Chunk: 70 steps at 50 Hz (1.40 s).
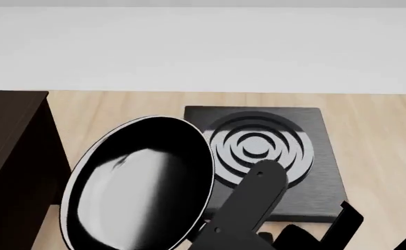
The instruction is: Put the frying pan under the cabinet shelf.
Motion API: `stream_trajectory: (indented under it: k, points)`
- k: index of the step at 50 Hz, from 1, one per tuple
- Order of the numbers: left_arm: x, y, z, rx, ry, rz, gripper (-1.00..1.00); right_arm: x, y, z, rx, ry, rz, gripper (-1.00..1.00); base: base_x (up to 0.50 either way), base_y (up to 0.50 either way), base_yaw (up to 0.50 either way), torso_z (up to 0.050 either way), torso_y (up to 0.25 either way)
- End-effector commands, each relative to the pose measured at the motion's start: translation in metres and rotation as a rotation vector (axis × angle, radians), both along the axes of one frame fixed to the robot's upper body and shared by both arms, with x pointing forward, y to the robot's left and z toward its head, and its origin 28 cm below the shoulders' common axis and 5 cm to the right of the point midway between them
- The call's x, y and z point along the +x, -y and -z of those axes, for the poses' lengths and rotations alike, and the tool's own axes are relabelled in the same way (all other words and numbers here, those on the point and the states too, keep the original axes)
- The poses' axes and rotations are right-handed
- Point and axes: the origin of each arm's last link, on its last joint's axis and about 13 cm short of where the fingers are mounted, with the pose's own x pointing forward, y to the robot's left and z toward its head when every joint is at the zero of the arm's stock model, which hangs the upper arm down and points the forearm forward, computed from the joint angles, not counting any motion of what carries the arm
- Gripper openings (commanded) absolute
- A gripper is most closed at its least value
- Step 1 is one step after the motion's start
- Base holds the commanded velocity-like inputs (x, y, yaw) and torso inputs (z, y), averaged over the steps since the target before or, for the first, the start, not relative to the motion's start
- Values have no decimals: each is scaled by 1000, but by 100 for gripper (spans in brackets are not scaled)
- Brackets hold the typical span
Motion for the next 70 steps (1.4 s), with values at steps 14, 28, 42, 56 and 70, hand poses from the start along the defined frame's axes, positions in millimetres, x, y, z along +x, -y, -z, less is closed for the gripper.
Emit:
stream_trajectory:
  k: [14,28,42,56,70]
  points:
    - [0,-1,5,2,-6,-7,100,22,8,27,62,14,55,-100,0,0,0,1,1]
    - [3,0,6,6,-9,-11,100,45,8,55,134,-62,47,-100,0,0,0,0,1]
    - [3,-1,5,6,-8,-13,100,60,-3,67,113,-160,11,-100,0,0,0,1,1]
    - [4,-4,8,4,-13,-22,100,80,-19,78,80,-209,-51,-100,0,0,0,1,1]
    - [4,-5,10,3,-14,-30,100,99,-32,89,41,-261,-98,-100,0,0,0,1,1]
